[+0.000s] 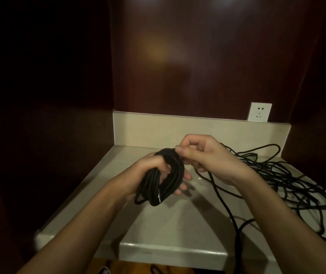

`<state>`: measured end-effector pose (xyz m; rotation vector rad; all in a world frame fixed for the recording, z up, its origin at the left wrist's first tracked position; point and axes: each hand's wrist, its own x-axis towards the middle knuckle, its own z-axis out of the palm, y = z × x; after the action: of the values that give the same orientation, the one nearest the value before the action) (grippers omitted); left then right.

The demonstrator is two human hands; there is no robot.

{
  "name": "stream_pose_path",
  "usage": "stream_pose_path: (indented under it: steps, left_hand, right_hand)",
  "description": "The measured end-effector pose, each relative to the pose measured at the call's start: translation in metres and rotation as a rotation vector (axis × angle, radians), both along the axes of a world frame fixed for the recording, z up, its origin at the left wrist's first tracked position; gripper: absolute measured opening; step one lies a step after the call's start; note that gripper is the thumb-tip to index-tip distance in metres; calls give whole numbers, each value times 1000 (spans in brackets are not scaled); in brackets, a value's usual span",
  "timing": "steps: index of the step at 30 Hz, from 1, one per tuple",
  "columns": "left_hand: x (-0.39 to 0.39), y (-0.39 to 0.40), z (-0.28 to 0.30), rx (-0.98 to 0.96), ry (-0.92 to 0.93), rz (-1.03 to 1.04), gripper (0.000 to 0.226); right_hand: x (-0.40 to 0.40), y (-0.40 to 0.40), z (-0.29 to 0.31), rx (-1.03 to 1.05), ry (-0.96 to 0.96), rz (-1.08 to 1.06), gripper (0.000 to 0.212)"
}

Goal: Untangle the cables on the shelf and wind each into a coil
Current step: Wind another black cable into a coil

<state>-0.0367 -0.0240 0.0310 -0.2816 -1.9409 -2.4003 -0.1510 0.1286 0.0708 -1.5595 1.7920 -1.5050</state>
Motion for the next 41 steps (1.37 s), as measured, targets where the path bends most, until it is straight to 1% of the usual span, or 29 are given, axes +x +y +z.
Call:
stream_pose_path:
  steps: [2,3,5,7,10,13,16,18,20,22,23,25,28,30,31,33,35,37,38,39,40,41]
  left_hand:
    - [-4,5,-2,196,18,-78,86]
    - [-5,6,-1,250,26,-70,85]
    - [-7,8,-1,294,23,23,69]
    - [-6,10,2,295,7,96,60]
    - [-9,14,9,407,-4,155,52]
    - [-15,16,17,496,-29,259,49]
    - [-15,21,20,505,-15,301,43]
    - [-15,22,20,544,11,324,46]
    - [-13,20,25,597,56,341,56]
    - [-13,13,35,643,120,340,66]
    - [-13,8,40,662,151,344,68]
    - [-14,0,51,691,194,344,64]
    - [-19,-1,55,702,222,388,54]
    - [-25,4,48,665,219,459,48]
    - [-27,7,44,684,231,484,45]
    - [-31,10,42,781,269,481,41]
    - [-35,10,45,826,292,496,35]
    - [-42,9,49,771,306,596,28]
    - [-44,8,52,729,327,662,25]
    - [-47,7,54,699,368,733,22]
    - [-49,3,55,663,429,815,19]
    - [-49,-1,55,584,502,923,19]
  right_hand:
    - [-1,-2,-2,-7,8,-29,28]
    - [0,-2,-1,-20,27,-46,26]
    - [-2,-3,3,-36,38,-74,21]
    - [-7,-3,10,-8,17,-79,18]
    - [-14,-8,15,71,60,-125,16]
    - [-19,-17,4,59,90,-223,12]
    - [-19,-21,-10,-2,63,-365,28]
    - [-15,-20,-14,-52,79,-441,40]
    - [-13,-20,-13,-129,52,-394,38]
    - [-12,-21,-14,-151,-29,-250,30]
    - [-12,-22,-18,-137,-72,-195,29]
    - [-15,-24,-31,-89,-155,-164,31]
    - [-17,-25,-51,3,-231,-231,33]
    - [-14,-27,-58,42,-200,-306,28]
    - [-11,-29,-59,37,-157,-351,24]
    - [-2,-31,-60,-21,-11,-413,17]
    - [8,-35,-62,-42,165,-406,18]
    - [17,-38,-64,-8,270,-381,19]
    - [21,-39,-64,0,283,-380,18]
    - [23,-39,-65,9,241,-377,17]
    - [27,-38,-67,31,111,-354,18]
    - [32,-36,-69,67,-89,-291,19]
